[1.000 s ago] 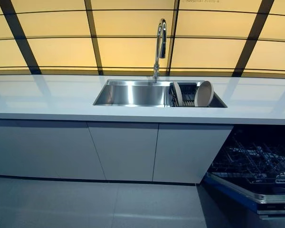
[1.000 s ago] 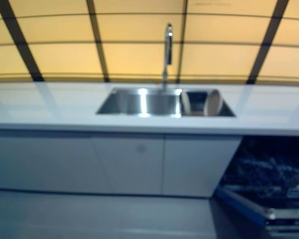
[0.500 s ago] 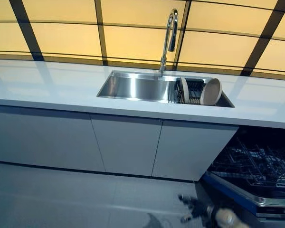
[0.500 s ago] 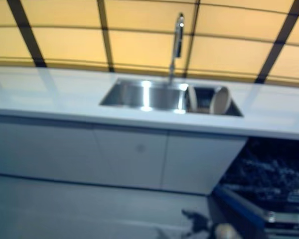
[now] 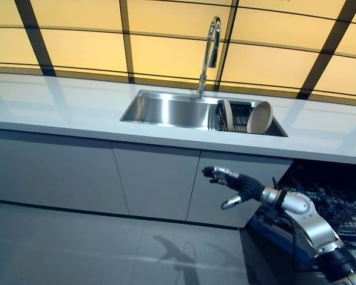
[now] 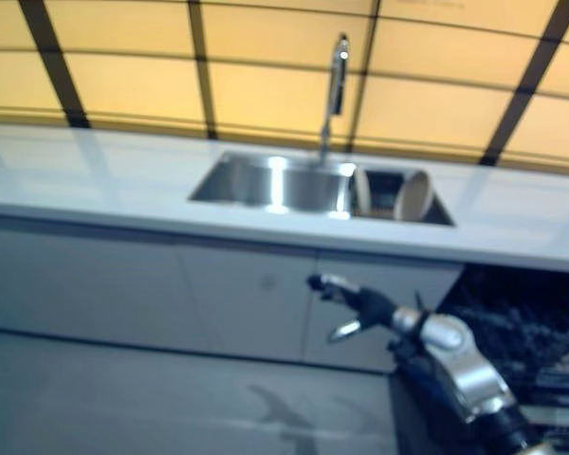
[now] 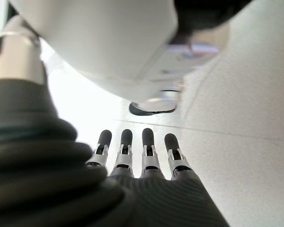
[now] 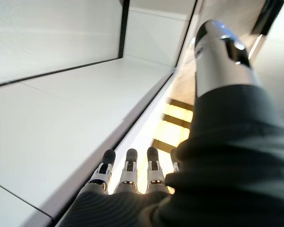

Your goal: Take plates into dishwasher

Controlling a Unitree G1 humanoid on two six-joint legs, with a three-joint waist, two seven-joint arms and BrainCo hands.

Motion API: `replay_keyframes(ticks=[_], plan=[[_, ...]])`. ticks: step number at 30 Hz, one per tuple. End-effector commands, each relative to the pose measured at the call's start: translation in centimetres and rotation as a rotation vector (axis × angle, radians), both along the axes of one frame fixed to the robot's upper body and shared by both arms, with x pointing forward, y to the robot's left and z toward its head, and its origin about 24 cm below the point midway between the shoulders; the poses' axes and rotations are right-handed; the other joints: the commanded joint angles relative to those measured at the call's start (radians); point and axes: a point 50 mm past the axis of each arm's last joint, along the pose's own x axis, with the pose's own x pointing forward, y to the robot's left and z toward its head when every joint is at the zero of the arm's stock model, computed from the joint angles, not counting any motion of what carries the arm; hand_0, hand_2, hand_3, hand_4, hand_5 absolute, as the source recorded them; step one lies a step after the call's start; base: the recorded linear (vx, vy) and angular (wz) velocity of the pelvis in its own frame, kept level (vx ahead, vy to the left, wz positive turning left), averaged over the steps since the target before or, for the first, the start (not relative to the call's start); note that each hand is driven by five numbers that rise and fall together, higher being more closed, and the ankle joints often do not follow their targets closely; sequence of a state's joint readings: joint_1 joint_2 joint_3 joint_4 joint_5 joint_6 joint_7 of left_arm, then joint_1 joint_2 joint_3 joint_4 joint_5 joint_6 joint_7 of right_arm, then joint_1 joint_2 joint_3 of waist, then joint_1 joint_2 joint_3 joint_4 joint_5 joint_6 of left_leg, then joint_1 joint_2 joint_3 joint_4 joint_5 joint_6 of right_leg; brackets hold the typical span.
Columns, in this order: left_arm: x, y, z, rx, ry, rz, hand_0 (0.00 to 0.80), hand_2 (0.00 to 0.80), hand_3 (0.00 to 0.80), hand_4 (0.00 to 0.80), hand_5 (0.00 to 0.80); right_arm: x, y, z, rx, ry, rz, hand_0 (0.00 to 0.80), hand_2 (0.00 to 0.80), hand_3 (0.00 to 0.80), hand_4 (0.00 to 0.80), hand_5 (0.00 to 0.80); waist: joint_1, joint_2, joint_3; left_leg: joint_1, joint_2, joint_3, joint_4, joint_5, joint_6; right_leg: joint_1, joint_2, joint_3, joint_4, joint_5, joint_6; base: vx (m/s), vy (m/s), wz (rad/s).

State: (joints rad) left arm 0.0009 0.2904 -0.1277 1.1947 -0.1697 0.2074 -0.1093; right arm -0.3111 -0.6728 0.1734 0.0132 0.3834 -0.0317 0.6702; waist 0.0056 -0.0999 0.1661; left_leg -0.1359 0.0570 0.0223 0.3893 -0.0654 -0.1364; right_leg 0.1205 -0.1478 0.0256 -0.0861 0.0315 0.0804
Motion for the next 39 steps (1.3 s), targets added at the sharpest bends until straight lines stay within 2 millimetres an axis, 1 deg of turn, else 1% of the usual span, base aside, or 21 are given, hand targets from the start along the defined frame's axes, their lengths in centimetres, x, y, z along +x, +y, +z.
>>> replay_keyframes(ticks=[1, 2, 4, 8, 11, 12, 13, 14, 15, 17, 20, 21, 26, 30, 32, 34, 35, 36, 37, 38, 39], plan=[[-2.9, -0.3, -0.6, 0.013, 0.111, -0.030, 0.000, 0.000, 0.000, 0.000, 0.000, 0.3, 1.4, 2.3, 0.024, -0.109, 0.044, 0.000, 0.000, 0.000, 0.000, 0.000, 0.037, 0.054, 0.018, -0.027, -0.038, 0.012, -0.211, 0.249, 0.054, 0.071, 0.181, -0.028, 0.055, -0.054, -0.079, 0.272, 0.099, -0.58], [-3.0, -0.4, -0.6, 0.014, 0.115, -0.023, 0.000, 0.000, 0.000, 0.000, 0.000, 0.4, 1.7, 2.4, 0.017, -0.108, 0.050, 0.000, 0.000, 0.000, 0.000, 0.000, 0.049, 0.066, 0.019, -0.052, -0.028, -0.006, -0.260, 0.302, 0.044, 0.083, 0.197, -0.010, 0.050, -0.056, -0.084, 0.285, 0.095, -0.96], [-3.5, -0.5, -0.7, 0.012, 0.121, 0.001, 0.000, 0.000, 0.000, 0.000, 0.000, 0.5, 2.2, 2.5, 0.005, -0.087, 0.083, 0.000, 0.000, 0.000, 0.000, 0.000, 0.065, 0.077, 0.026, -0.065, -0.016, -0.029, -0.346, 0.373, 0.028, 0.119, 0.211, 0.028, 0.043, -0.070, -0.092, 0.380, 0.157, -1.14], [-4.2, -0.5, -0.8, 0.001, 0.120, 0.049, 0.000, 0.000, 0.000, 0.000, 0.000, 0.0, 2.8, 2.2, -0.059, -0.050, 0.176, 0.000, 0.000, 0.000, 0.000, 0.000, 0.079, 0.093, 0.027, -0.080, 0.010, -0.041, -0.386, 0.424, 0.015, 0.166, 0.205, 0.070, 0.069, -0.120, -0.091, 0.334, 0.202, -0.17], [-3.5, 0.0, -0.6, 0.014, 0.105, 0.070, 0.000, 0.000, 0.000, 0.000, 0.000, -0.1, 3.8, 2.2, -0.107, -0.066, 0.234, 0.000, 0.000, 0.000, 0.000, 0.000, 0.096, 0.088, 0.029, -0.114, 0.017, -0.023, -0.347, 0.377, 0.033, 0.182, 0.173, 0.076, 0.119, -0.175, -0.081, 0.223, 0.173, -0.10], [-3.2, 0.5, -0.5, 0.031, 0.111, 0.068, 0.000, 0.000, 0.000, 0.000, 0.000, -0.1, 4.1, 1.9, -0.124, -0.057, 0.248, 0.000, 0.000, 0.000, 0.000, 0.000, 0.103, 0.074, 0.028, -0.128, 0.011, -0.002, -0.308, 0.309, 0.051, 0.186, 0.143, 0.061, 0.145, -0.193, -0.068, 0.212, 0.149, 0.00], [-3.0, 0.8, -0.4, 0.045, 0.105, 0.071, 0.000, 0.000, 0.000, 0.000, 0.000, -0.1, 4.2, 1.6, -0.136, -0.051, 0.248, 0.000, 0.000, 0.000, 0.000, 0.000, 0.108, 0.064, 0.023, -0.140, 0.003, 0.014, -0.268, 0.265, 0.064, 0.195, 0.120, 0.047, 0.161, -0.207, -0.053, 0.213, 0.139, -0.05], [-2.8, 1.0, -0.3, 0.053, 0.095, 0.077, 0.000, 0.000, 0.000, 0.000, 0.000, -0.1, 4.2, 1.4, -0.144, -0.047, 0.251, 0.000, 0.000, 0.000, 0.000, 0.000, 0.112, 0.058, 0.019, -0.146, -0.001, 0.025, -0.249, 0.242, 0.070, 0.201, 0.105, 0.036, 0.168, -0.211, -0.041, 0.194, 0.124, -0.26], [-2.6, 1.3, -0.2, 0.061, 0.083, 0.076, 0.000, 0.000, 0.000, 0.000, 0.000, -0.4, 4.2, 1.2, -0.148, -0.038, 0.263, 0.000, 0.000, 0.000, 0.000, 0.000, 0.118, 0.048, 0.006, -0.150, -0.002, 0.046, -0.230, 0.216, 0.081, 0.211, 0.081, 0.013, 0.178, -0.210, -0.018, 0.232, 0.144, -0.47], [-2.4, 1.8, 0.1, 0.077, 0.088, 0.042, 0.000, 0.000, 0.000, 0.000, 0.000, -1.0, 4.2, 0.8, -0.141, -0.001, 0.291, 0.000, 0.000, 0.000, 0.000, 0.000, 0.125, 0.036, -0.021, -0.154, -0.008, 0.066, -0.211, 0.197, 0.090, 0.206, 0.040, -0.031, 0.208, -0.193, 0.015, 0.235, 0.157, -0.64], [-2.4, 2.4, 0.3, 0.099, 0.098, 0.003, 0.000, 0.000, 0.000, 0.000, 0.000, -1.1, 4.4, 0.6, -0.134, 0.003, 0.294, 0.000, 0.000, 0.000, 0.000, 0.000, 0.127, 0.034, -0.041, -0.160, -0.017, 0.059, -0.206, 0.188, 0.093, 0.183, 0.018, -0.049, 0.234, -0.174, 0.024, 0.179, 0.144, -0.15], [-2.1, 2.8, 0.4, 0.104, 0.095, -0.005, 0.000, 0.000, 0.000, 0.000, 0.000, -1.1, 4.6, 0.6, -0.131, 0.007, 0.296, 0.000, 0.000, 0.000, 0.000, 0.000, 0.126, 0.032, -0.052, -0.157, -0.029, 0.052, -0.209, 0.178, 0.099, 0.169, 0.007, -0.053, 0.241, -0.157, 0.030, 0.137, 0.131, -0.03], [-1.6, 3.0, 0.6, 0.093, 0.094, -0.026, 0.000, 0.000, 0.000, 0.000, 0.000, -1.1, 4.6, 0.7, -0.139, 0.010, 0.299, 0.000, 0.000, 0.000, 0.000, 0.000, 0.121, 0.029, -0.070, -0.143, -0.048, 0.040, -0.226, 0.160, 0.112, 0.136, -0.013, -0.057, 0.243, -0.123, 0.043, 0.079, 0.103, 0.03], [-1.8, 2.7, 0.4, 0.083, 0.114, -0.042, 0.000, 0.000, 0.000, 0.000, 0.000, -1.1, 4.8, 0.8, -0.147, 0.005, 0.313, 0.000, 0.000, 0.000, 0.000, 0.000, 0.106, 0.021, -0.078, -0.120, -0.069, 0.038, -0.249, 0.144, 0.130, 0.101, -0.032, -0.042, 0.262, -0.064, 0.059, 0.072, 0.112, -0.02], [-1.4, 2.5, 0.4, 0.076, 0.109, -0.053, 0.000, 0.000, 0.000, 0.000, 0.000, -1.0, 4.8, 1.0, -0.148, -0.002, 0.312, 0.000, 0.000, 0.000, 0.000, 0.000, 0.099, 0.020, -0.081, -0.106, -0.081, 0.039, -0.263, 0.136, 0.143, 0.079, -0.038, -0.032, 0.299, -0.030, 0.061, 0.064, 0.150, -0.01], [-1.1, 2.2, 0.3, 0.079, 0.100, -0.075, 0.000, 0.000, 0.000, 0.000, 0.000, -0.8, 4.8, 1.0, -0.145, -0.013, 0.293, 0.000, 0.000, 0.000, 0.000, 0.000, 0.108, 0.024, -0.091, -0.103, -0.100, 0.045, -0.278, 0.133, 0.165, 0.073, -0.054, -0.035, 0.415, 0.057, 0.060, 0.027, 0.161, 0.11], [-1.1, 2.2, 0.3, 0.080, 0.099, -0.075, 0.000, 0.000, 0.000, 0.000, 0.000, -0.8, 4.8, 1.0, -0.144, -0.014, 0.294, 0.000, 0.000, 0.000, 0.000, 0.000, 0.108, 0.024, -0.091, -0.100, -0.103, 0.047, -0.281, 0.133, 0.168, 0.070, -0.059, -0.036, 0.437, 0.065, 0.062, 0.038, 0.157, 0.07], [-1.0, 2.3, 0.4, 0.086, 0.096, -0.076, 0.000, 0.000, 0.000, 0.000, 0.000, -0.8, 4.8, 0.8, -0.143, -0.016, 0.294, 0.000, 0.000, 0.000, 0.000, 0.000, 0.106, 0.033, -0.092, -0.085, -0.107, 0.049, -0.293, 0.128, 0.179, 0.045, -0.054, -0.040, 0.521, 0.094, 0.064, 0.131, 0.225, -0.09], [-1.0, 2.4, 0.4, 0.097, 0.100, -0.082, 0.000, 0.000, 0.000, 0.000, 0.000, -1.1, 4.9, 0.5, -0.138, -0.010, 0.298, 0.000, 0.000, 0.000, 0.000, 0.000, 0.094, 0.048, -0.089, -0.052, -0.105, 0.054, -0.308, 0.122, 0.186, -0.015, -0.030, -0.046, 0.622, 0.106, 0.059, 0.143, 0.227, -0.09], [-1.0, 2.5, 0.4, 0.099, 0.101, -0.082, 0.000, 0.000, 0.000, 0.000, 0.000, -1.1, 4.9, 0.5, -0.137, -0.008, 0.300, 0.000, 0.000, 0.000, 0.000, 0.000, 0.090, 0.050, -0.087, -0.043, -0.104, 0.053, -0.311, 0.119, 0.186, -0.035, -0.022, -0.046, 0.636, 0.101, 0.058, 0.214, 0.214, 0.04], [-1.2, 2.7, 0.5, 0.109, 0.105, -0.080, 0.000, 0.000, 0.000, 0.000, 0.000, -1.3, 5.0, 0.3, -0.138, 0.006, 0.298, 0.000, 0.000, 0.000, 0.000, 0.000, 0.061, 0.051, -0.073, 0.000, -0.112, 0.040, -0.321, 0.109, 0.186, -0.113, 0.015, -0.048, 0.660, 0.068, 0.049, 0.290, 0.142, 0.20]])
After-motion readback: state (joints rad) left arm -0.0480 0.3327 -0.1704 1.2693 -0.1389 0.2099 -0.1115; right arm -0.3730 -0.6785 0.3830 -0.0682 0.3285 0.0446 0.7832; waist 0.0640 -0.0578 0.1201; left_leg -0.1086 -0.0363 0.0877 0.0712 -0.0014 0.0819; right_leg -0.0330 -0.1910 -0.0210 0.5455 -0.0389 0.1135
